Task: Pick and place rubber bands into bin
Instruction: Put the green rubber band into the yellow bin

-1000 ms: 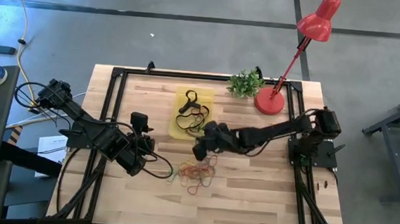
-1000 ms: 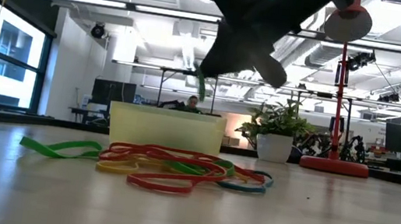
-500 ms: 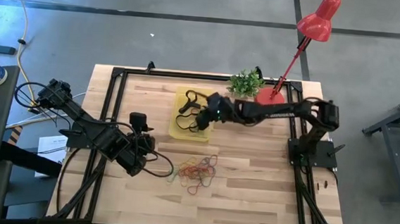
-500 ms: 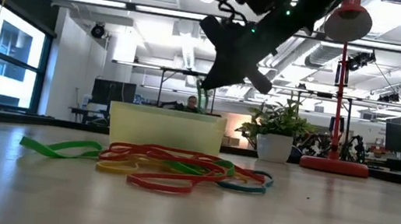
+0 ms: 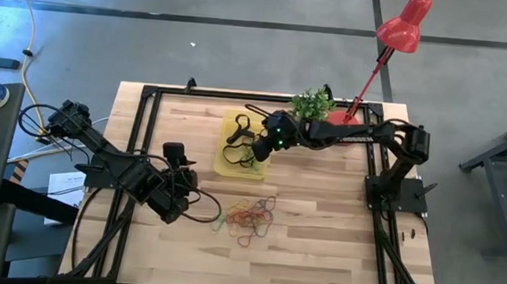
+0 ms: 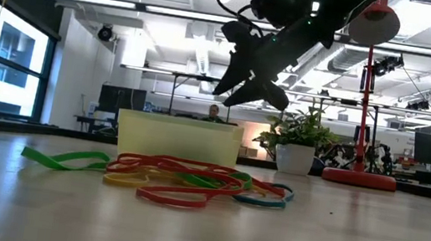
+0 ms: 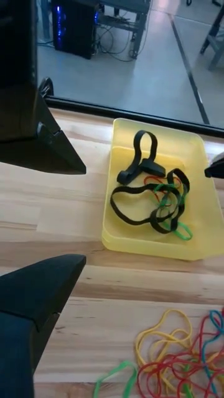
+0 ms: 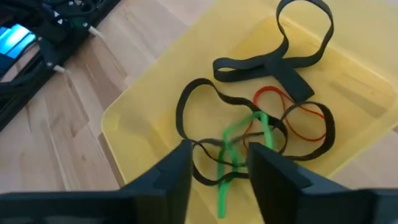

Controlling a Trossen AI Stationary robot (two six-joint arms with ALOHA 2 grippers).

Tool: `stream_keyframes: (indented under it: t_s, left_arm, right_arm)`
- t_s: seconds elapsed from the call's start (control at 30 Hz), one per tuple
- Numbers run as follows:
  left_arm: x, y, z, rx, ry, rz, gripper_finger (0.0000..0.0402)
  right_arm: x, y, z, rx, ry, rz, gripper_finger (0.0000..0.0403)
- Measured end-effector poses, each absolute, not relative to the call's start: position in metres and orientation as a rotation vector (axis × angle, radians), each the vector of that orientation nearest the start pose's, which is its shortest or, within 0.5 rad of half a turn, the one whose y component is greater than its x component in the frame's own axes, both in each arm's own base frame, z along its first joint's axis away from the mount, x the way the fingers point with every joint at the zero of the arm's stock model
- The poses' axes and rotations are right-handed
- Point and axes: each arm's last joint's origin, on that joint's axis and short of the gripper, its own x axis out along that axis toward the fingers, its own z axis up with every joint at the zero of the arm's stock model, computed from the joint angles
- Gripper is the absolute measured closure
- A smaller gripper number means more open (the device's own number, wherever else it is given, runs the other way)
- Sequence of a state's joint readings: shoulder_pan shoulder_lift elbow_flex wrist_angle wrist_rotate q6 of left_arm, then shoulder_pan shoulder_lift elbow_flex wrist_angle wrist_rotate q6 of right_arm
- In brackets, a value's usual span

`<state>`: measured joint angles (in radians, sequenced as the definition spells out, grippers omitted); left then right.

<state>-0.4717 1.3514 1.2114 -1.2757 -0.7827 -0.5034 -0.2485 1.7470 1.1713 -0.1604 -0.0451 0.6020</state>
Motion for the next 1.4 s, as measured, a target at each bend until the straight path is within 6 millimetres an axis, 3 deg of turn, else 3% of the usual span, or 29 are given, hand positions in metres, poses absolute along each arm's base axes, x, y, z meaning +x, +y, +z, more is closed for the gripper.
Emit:
stream_keyframes:
  t_s: [0.3, 0.53, 0.73, 1.1, 1.4]
  left_arm:
    - [0.214, -0.087, 0.299, 0.425, 1.040, 0.456, 0.0190]
    - [0.227, -0.097, 0.301, 0.525, 1.018, 0.183, 0.0190]
    - [0.233, -0.102, 0.300, 0.495, 0.997, 0.101, 0.0190]
    - [0.258, -0.119, 0.249, 0.329, 1.074, 0.022, 0.0190]
    - [0.281, -0.131, 0.210, 0.181, 1.128, 0.128, 0.0190]
  right_arm:
    - [0.367, -0.080, 0.222, 0.611, 0.654, -0.277, 0.0193]
    - [0.363, -0.035, 0.242, 0.396, 0.673, -0.079, 0.0196]
    - [0.347, 0.002, 0.260, 0.228, 0.712, -0.017, 0.0213]
    - [0.310, 0.049, 0.282, 0.037, 0.784, -0.031, 0.0240]
    - [0.285, 0.063, 0.291, -0.046, 0.839, -0.077, 0.0253]
